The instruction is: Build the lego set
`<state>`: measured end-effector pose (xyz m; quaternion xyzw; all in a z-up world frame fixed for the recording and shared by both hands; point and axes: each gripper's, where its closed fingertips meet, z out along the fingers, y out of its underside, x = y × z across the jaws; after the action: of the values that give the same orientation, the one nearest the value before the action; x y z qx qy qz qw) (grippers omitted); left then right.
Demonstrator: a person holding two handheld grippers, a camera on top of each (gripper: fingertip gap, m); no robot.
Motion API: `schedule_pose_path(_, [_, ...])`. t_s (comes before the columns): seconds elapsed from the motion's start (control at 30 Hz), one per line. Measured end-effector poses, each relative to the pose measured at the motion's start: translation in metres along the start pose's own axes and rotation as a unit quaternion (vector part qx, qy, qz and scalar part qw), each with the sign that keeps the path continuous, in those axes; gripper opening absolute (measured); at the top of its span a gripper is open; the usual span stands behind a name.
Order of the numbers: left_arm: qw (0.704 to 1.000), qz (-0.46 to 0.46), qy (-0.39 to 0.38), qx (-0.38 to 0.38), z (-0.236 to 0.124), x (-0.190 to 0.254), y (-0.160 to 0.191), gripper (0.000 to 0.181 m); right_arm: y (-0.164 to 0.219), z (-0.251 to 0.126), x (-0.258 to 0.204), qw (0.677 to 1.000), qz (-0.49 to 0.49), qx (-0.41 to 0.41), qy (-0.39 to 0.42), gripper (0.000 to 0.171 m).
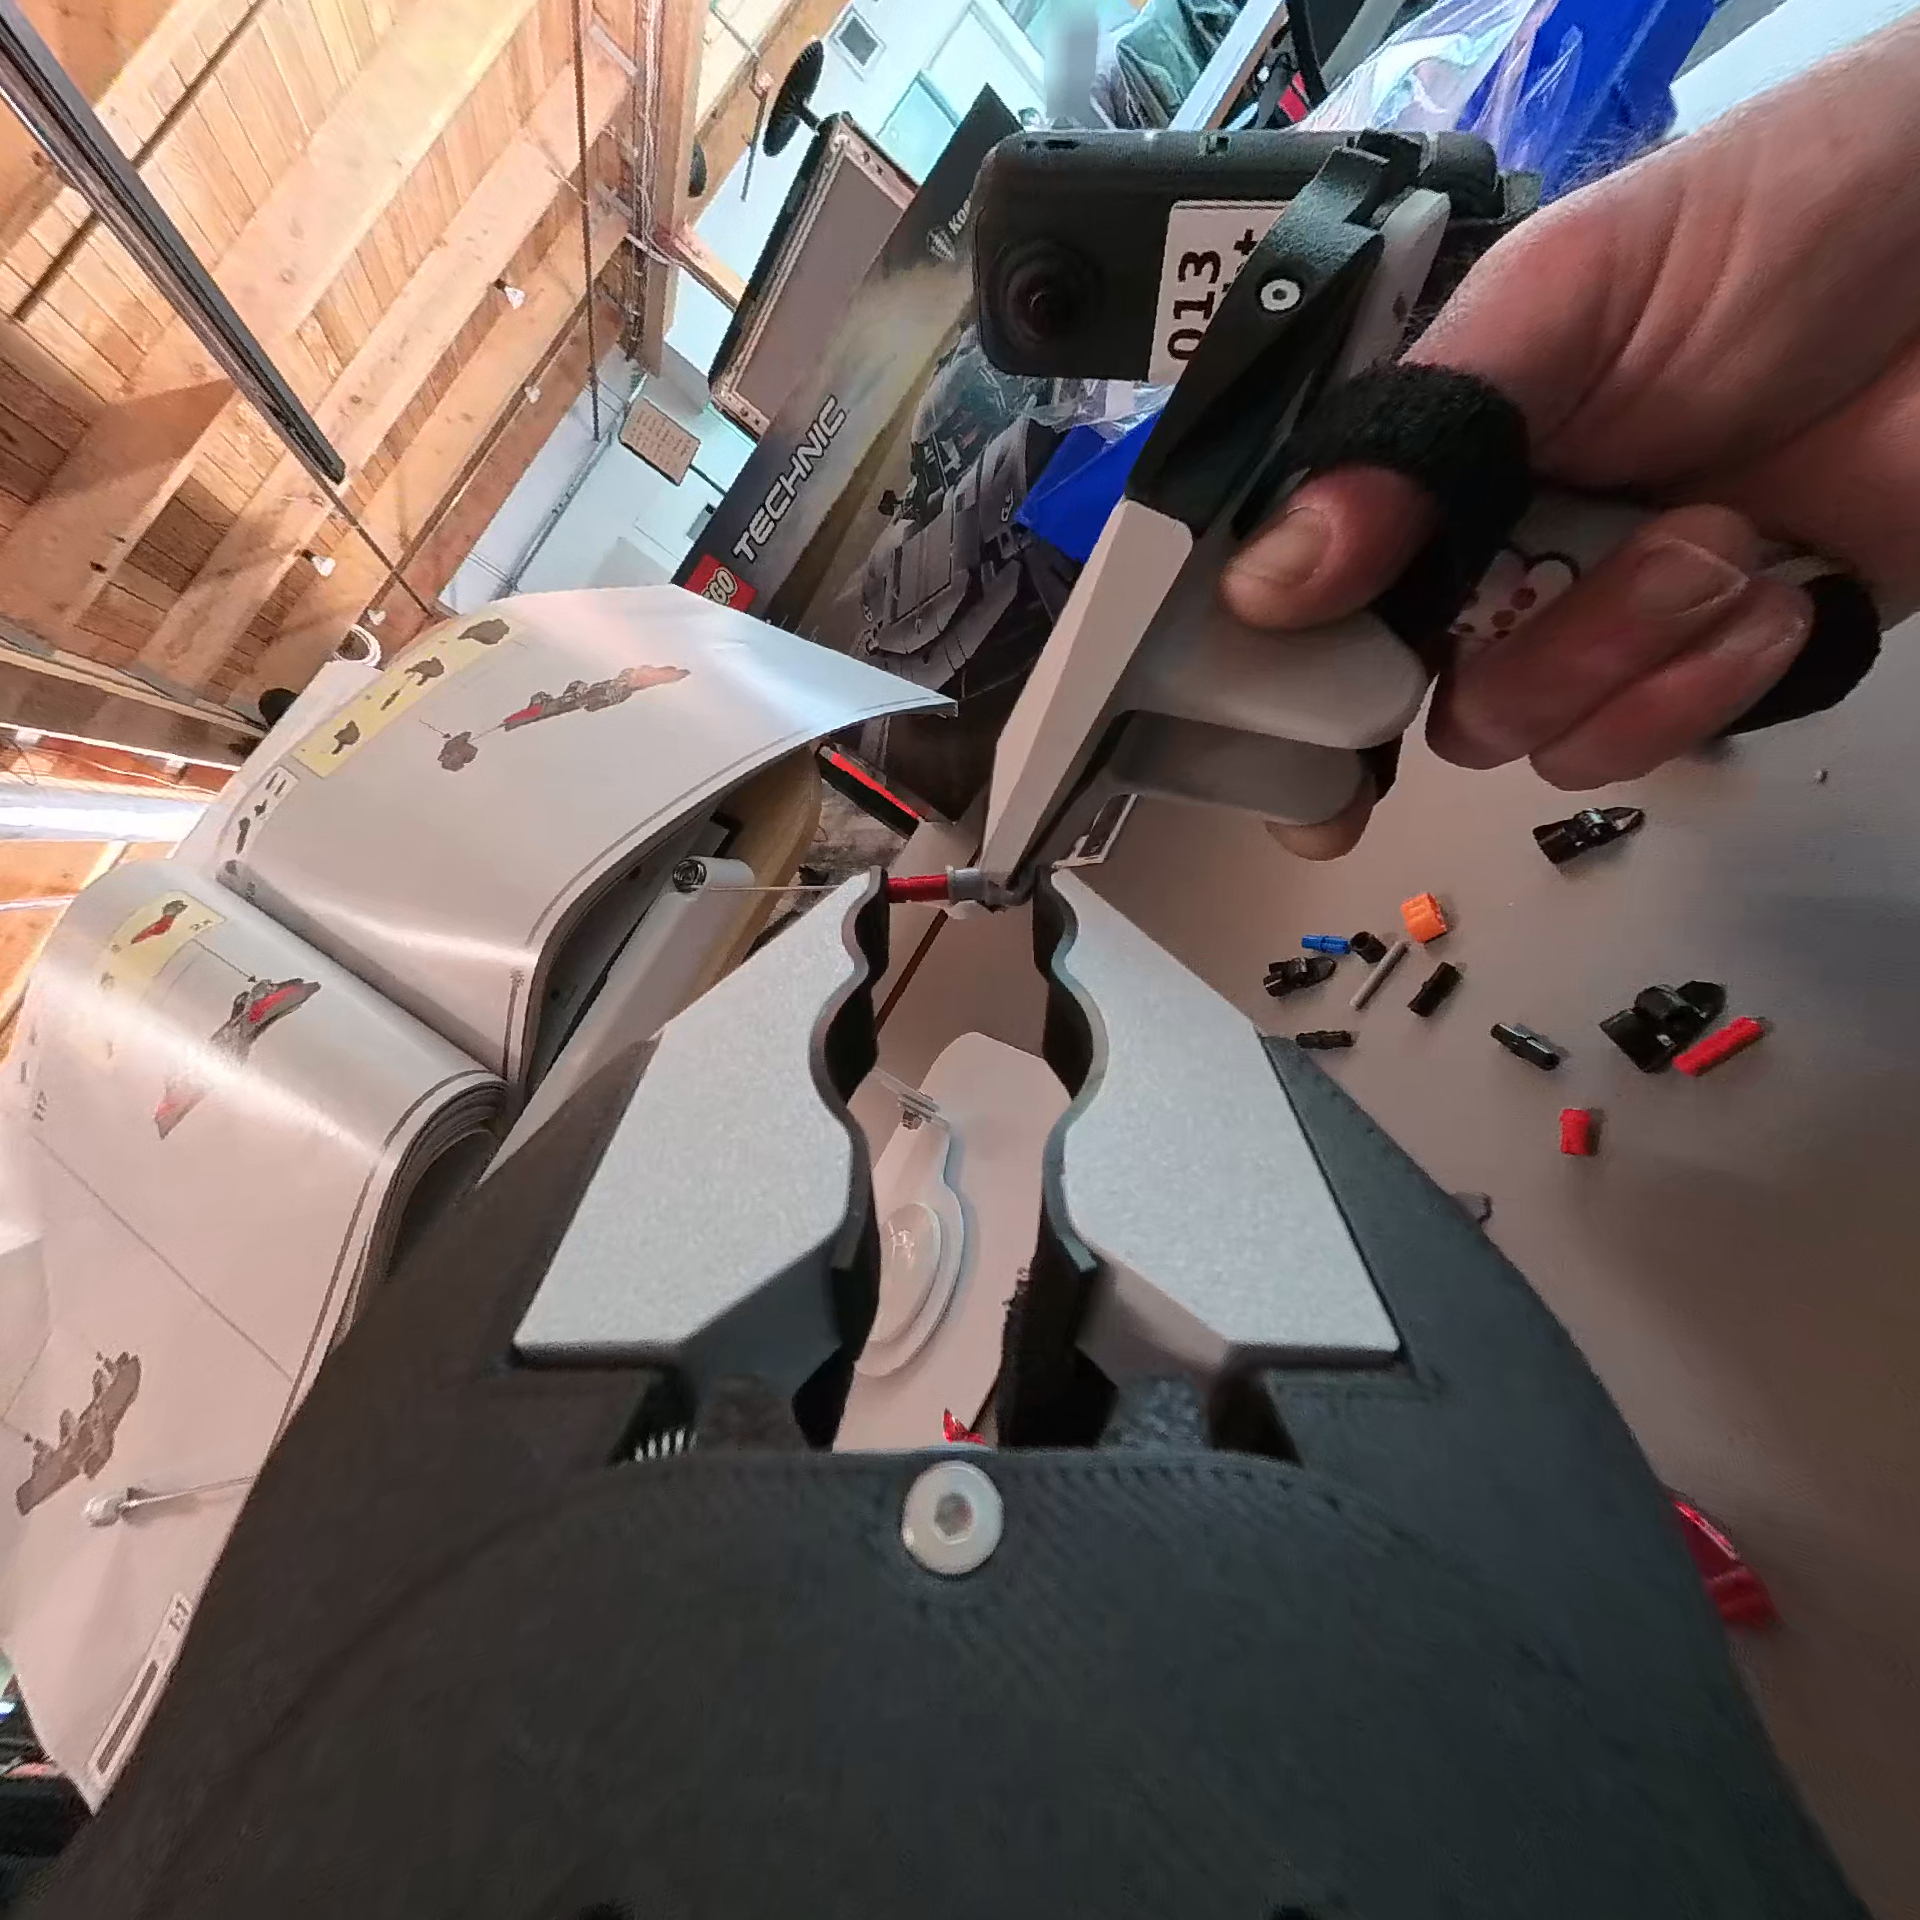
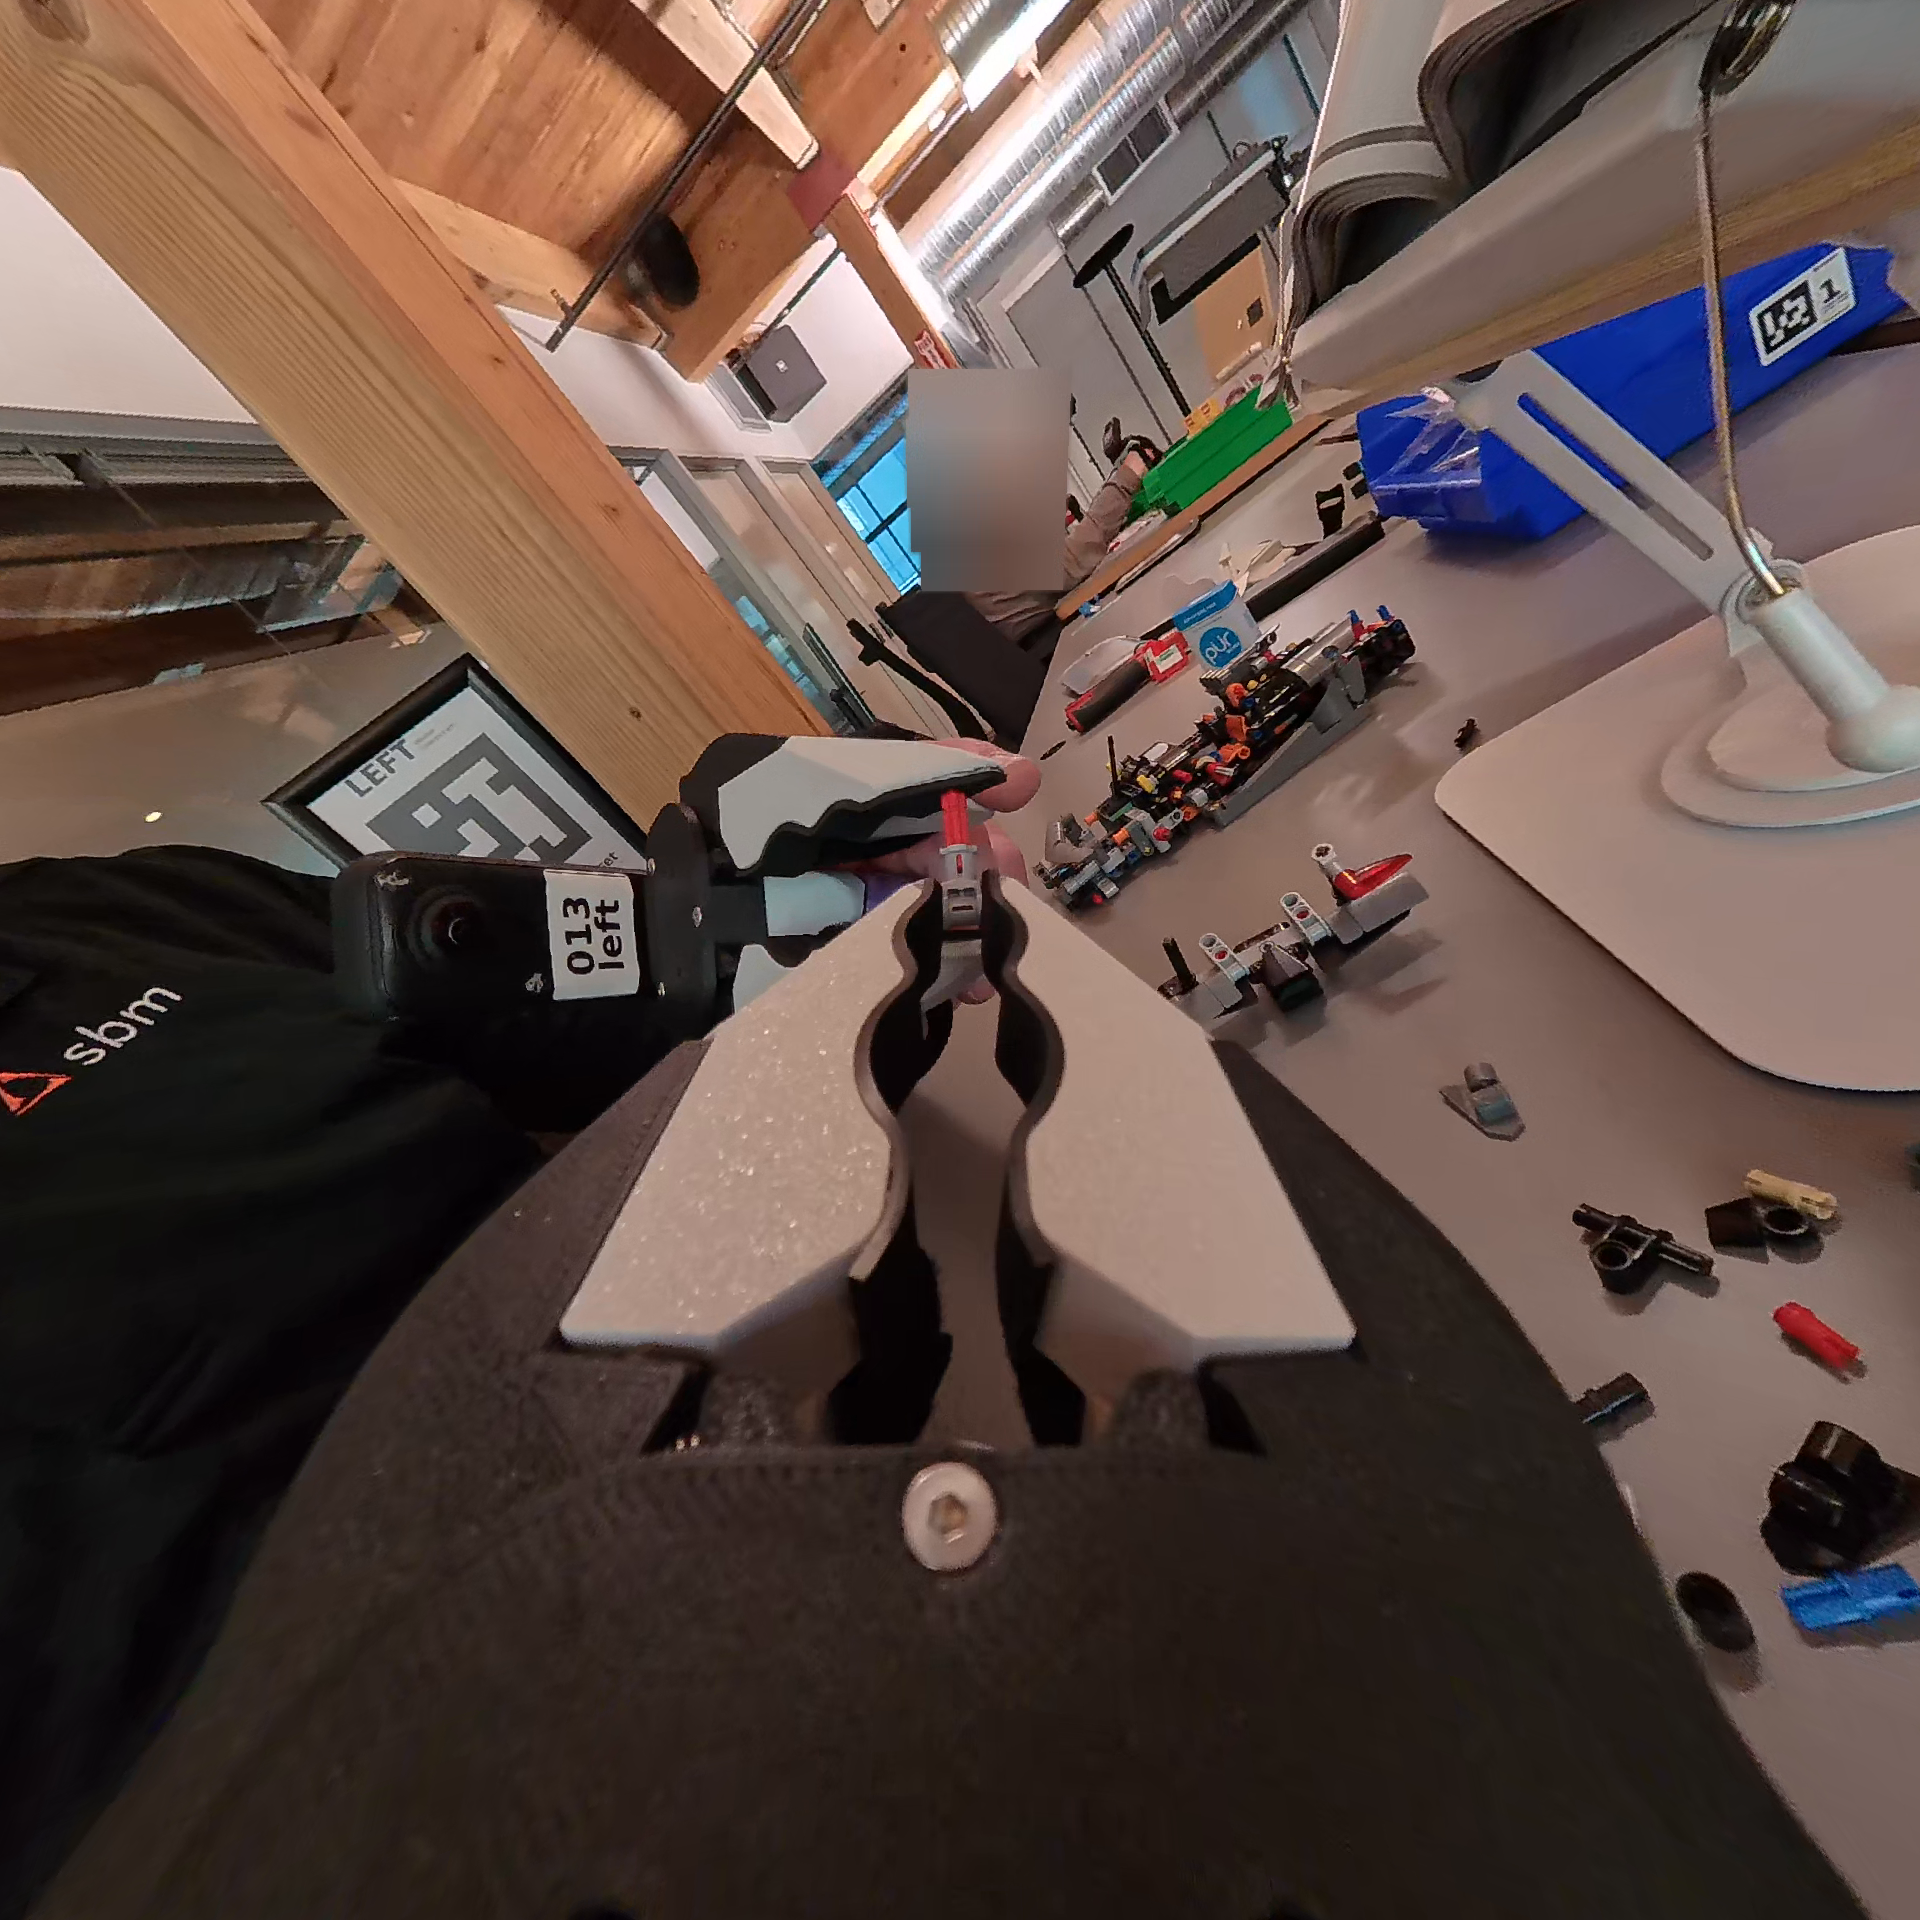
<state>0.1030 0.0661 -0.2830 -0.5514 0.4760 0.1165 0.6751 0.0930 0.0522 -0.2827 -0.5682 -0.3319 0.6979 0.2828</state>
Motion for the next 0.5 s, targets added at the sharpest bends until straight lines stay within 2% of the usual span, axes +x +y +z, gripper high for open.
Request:
schedule_pose_path(0.4, [0.998,0.061,0.004,-0.013,0.0020,0.0009,-0.0004,0.021,-0.0017,-0.0015,0.0010,1.000,0.000,0.002,0.006,0.004])
schedule_pose_path(0.5, [0.998,0.047,0.030,-0.019,0.0031,0.0030,0.0015,0.021,-0.0008,-0.0017,0.0027,1.000,-0.006,-0.003,0.012,0.004])
